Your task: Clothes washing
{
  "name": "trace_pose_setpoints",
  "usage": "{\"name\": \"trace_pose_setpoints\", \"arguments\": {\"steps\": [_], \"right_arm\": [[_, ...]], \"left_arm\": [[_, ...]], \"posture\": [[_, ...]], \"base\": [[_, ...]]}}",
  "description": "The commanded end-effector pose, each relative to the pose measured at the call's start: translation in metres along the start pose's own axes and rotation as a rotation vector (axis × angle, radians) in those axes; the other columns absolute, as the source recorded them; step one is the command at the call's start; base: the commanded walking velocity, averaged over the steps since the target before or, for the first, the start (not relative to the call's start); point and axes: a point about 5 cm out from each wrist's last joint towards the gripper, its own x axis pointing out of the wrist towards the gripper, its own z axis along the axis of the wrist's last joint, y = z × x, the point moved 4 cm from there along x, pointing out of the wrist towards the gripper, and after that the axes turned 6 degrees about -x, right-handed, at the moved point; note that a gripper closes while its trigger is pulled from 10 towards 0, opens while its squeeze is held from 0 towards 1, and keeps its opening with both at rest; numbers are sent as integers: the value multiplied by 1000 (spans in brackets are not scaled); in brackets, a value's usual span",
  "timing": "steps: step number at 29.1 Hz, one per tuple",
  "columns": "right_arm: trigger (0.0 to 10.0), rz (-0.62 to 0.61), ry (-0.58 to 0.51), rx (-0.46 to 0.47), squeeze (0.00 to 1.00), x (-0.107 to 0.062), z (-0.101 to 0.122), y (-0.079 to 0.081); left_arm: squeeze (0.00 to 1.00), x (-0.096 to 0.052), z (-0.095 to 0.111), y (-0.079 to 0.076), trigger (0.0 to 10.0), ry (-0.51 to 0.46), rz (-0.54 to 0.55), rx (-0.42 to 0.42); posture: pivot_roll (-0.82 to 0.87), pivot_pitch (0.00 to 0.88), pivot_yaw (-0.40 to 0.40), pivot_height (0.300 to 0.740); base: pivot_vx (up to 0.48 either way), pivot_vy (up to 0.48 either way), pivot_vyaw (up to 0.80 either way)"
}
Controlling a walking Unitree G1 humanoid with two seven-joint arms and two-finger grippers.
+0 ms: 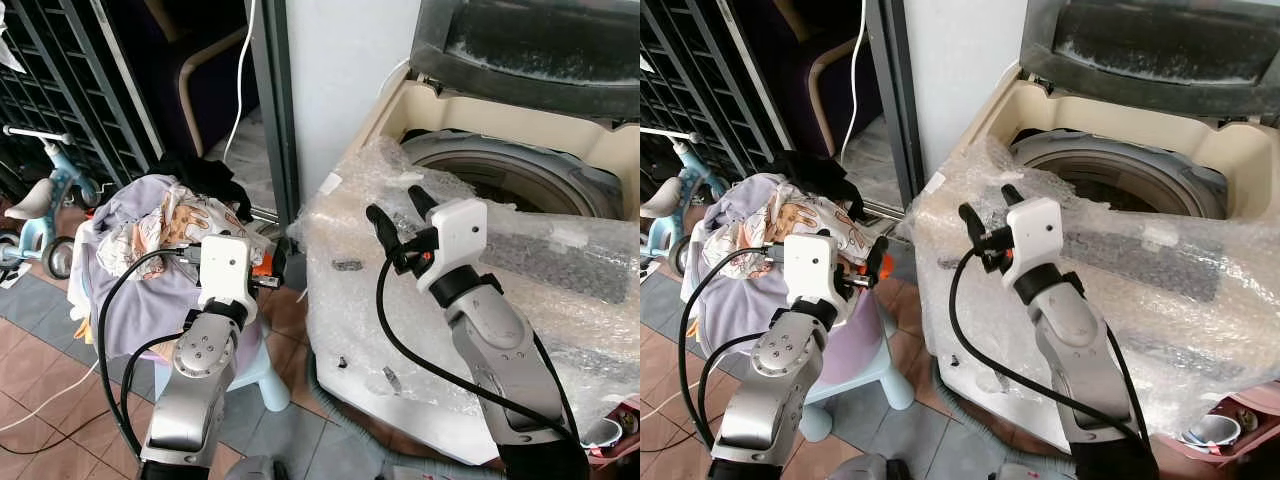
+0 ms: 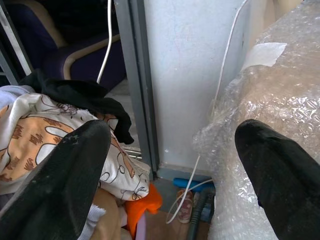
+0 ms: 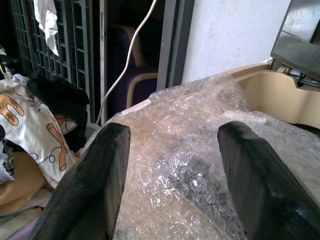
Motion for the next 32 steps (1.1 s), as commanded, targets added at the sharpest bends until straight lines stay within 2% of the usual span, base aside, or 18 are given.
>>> {"name": "trace_pose_setpoints", "arguments": {"steps": [1, 4, 6, 7, 10, 11, 14, 20, 28, 29, 32], "right_arm": [[10000, -36, 33, 64, 0, 0, -7, 3], [10000, -78, 27, 96, 0, -1, -8, 3], [10000, -131, 75, -10, 0, -3, -13, -1], [10000, -131, 75, -10, 0, -3, -13, -1], [10000, -62, 67, 133, 0, -10, -15, 8], [10000, -58, 51, 127, 0, -10, -14, 7], [10000, -69, 35, 65, 0, -8, -11, 4], [10000, -111, 38, 68, 0, -3, -11, -8], [10000, -138, 24, 56, 0, 3, -8, -13], [10000, -166, 30, 88, 0, 3, -10, -16], [10000, -167, 48, 88, 0, 4, -14, -18]], "left_arm": [[0, 1, -3, 4, 10000, 17, 24, 13], [0, 1, -3, 5, 10000, 17, 30, 17], [0, 0, -3, 6, 10000, 19, 37, 17], [0, 0, -3, 6, 10000, 19, 37, 17], [0, 0, -4, 5, 10000, 23, 30, 14], [0, 1, -3, 3, 10000, 19, 22, 12], [0, 1, -3, 2, 10000, 17, 15, 11], [0, 2, -2, -2, 10000, 10, -8, 0], [0, 4, 1, -1, 10000, -3, 11, 5], [0, 5, 2, 0, 10000, -10, 14, 11], [0, 5, 1, 2, 10000, -3, 28, -10]], "posture": [[-82, 0, 50, 740], [-81, 0, 51, 740], [-82, 0, 52, 740], [-82, 0, 52, 740], [-79, 0, 50, 740], [-80, 0, 51, 740], [-80, 0, 51, 740], [-83, 0, 51, 740], [-78, 0, 52, 740], [-78, 0, 52, 740], [-76, 0, 52, 740]], "base": [[0, 0, 0], [0, 0, 0], [0, 364, 0], [0, 420, 0], [0, 480, 0], [0, 480, 0], [0, 123, 800], [0, 0, 800], [0, 35, 800], [0, 315, 0], [0, 399, 0]]}}
